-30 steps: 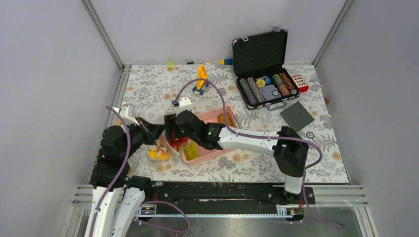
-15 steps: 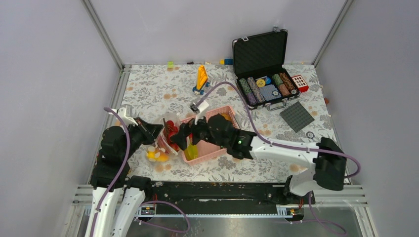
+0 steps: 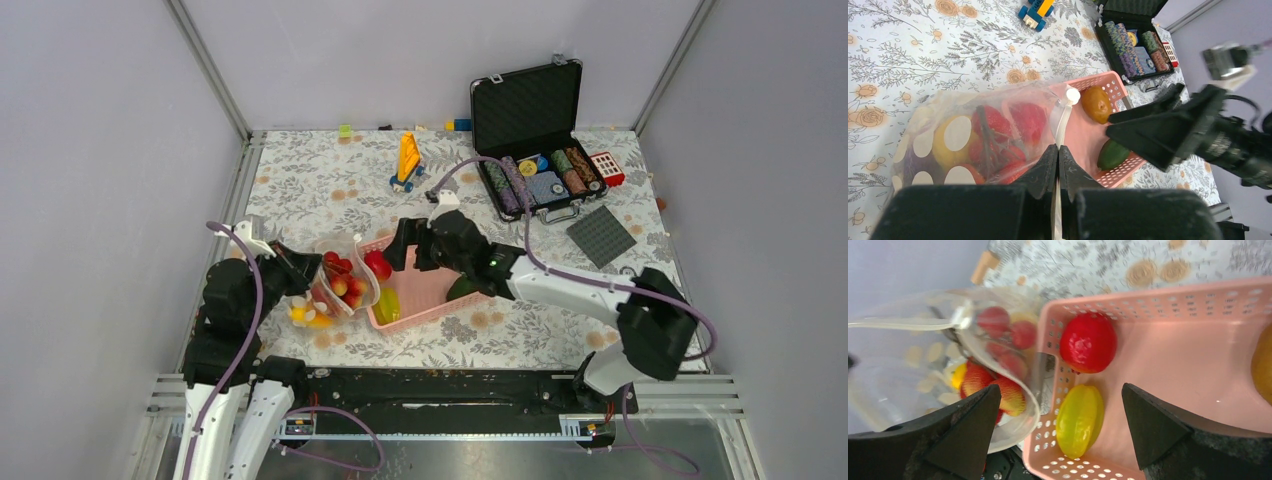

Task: Place the food in the zip-top bag and seal the zipper
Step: Pick up the fake vegetable from the bin.

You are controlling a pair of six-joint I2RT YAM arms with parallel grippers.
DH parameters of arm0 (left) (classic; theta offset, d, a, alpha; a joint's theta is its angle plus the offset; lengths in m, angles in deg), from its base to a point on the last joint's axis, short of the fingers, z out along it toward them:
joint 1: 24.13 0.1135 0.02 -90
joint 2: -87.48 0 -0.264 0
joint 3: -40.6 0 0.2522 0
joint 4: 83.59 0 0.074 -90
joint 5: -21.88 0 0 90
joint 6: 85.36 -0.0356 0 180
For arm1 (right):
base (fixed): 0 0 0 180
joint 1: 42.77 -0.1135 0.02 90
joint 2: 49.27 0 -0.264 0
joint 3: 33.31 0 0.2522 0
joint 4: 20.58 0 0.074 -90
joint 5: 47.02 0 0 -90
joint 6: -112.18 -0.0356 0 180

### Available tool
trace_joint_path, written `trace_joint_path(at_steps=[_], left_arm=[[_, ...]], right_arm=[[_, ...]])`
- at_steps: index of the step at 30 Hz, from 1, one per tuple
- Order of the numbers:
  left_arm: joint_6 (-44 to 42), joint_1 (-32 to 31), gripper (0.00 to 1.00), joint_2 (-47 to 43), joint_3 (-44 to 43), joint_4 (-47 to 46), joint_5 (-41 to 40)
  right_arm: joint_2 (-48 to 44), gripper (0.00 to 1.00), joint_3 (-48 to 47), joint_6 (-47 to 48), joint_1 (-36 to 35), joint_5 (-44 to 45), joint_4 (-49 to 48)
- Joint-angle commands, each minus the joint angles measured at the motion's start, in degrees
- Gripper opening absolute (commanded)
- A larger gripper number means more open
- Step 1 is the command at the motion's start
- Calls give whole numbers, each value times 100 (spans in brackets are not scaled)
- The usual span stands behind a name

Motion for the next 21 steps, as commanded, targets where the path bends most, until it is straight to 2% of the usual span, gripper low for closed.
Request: trace_joint_path(at_steps=[1,9,21], left_arm=[[-112,90,0,-249,-222,-250,-143],[-99,89,0,-380,-173,-258,-209],[-67,98,0,-402,-147,-256,-279]], right_arm=[[823,98,-697,-334,13,-39,605],[1919,98,-1416,-649,23,16,787],[2547,98,-1764,-802,22,-72,638]])
